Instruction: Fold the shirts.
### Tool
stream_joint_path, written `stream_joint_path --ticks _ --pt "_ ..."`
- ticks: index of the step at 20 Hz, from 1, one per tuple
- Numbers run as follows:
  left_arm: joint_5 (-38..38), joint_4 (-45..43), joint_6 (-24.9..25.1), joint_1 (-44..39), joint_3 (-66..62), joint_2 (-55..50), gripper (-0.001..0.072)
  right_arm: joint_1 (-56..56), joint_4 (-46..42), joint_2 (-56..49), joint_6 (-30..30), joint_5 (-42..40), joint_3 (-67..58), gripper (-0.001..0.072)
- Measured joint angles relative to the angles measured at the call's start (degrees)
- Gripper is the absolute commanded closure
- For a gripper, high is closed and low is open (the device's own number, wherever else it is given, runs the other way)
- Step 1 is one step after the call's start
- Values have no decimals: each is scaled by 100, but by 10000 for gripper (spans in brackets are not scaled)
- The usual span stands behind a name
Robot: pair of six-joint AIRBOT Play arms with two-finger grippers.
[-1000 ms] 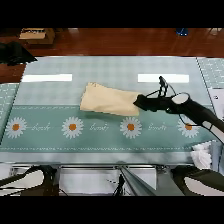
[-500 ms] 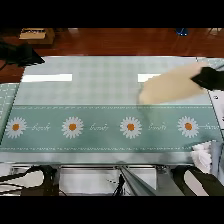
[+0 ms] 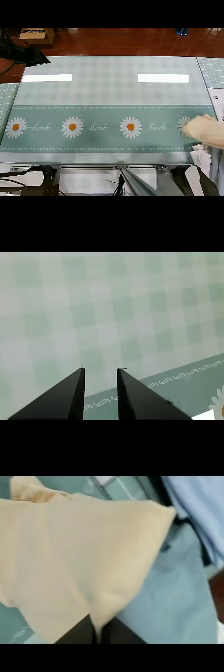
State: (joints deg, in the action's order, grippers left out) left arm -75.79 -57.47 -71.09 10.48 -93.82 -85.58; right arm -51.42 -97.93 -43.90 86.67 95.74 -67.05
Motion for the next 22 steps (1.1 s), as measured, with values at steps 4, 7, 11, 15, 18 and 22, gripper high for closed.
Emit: stream_joint_path --ticks 4,7,11,15,18,22 --pt "208 0 133 -9 0 -192 450 -1200 -876 26 98 378 -7 685" --pt "258 -2 254 -9 2 -282 450 -1976 -1204 72 52 522 0 684" --pt "396 4 328 -13 0 -319 449 -2686 -1646 116 -109 553 0 144" --pt "575 4 409 -13 0 -334 436 -2981 -1751 153 -162 564 0 122" --pt "638 4 428 -13 0 -334 108 -3047 -1287 166 -203 173 0 147" --pt "575 151 474 -46 0 -332 121 -2293 944 70 -487 -595 0 148"
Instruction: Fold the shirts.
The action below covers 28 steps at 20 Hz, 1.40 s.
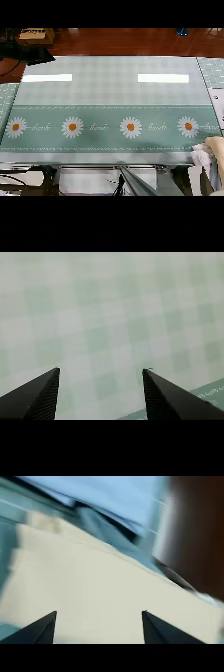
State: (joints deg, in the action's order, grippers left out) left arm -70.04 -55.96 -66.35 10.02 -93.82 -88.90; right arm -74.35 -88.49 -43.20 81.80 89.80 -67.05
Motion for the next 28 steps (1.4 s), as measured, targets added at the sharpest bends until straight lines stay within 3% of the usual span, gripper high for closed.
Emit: stream_joint_path --ticks 3,7,9,10,11,17,28 --pt "-74 2 22 -153 0 24 122 1888 907 -216 42 -546 0 146" --pt "-579 -1073 -363 -752 0 120 121 4846 931 -844 855 -1727 0 107" --pt "-811 -1663 -601 -1156 0 219 88 5976 925 -1292 1220 -2212 -24 105" --pt "-859 -1858 -706 -1342 0 278 -13 6457 933 -1547 1368 -2382 -57 105" --pt "-898 -2011 -828 -1523 0 356 -13 6846 938 -1784 1475 -2420 -107 105" --pt "-946 -2448 -1285 -2142 -2 649 -13 7801 979 -2358 1303 -2186 -507 108" --pt "-951 -2546 -1386 -2297 -2 673 -13 7967 994 -2365 1084 -2055 -627 109"
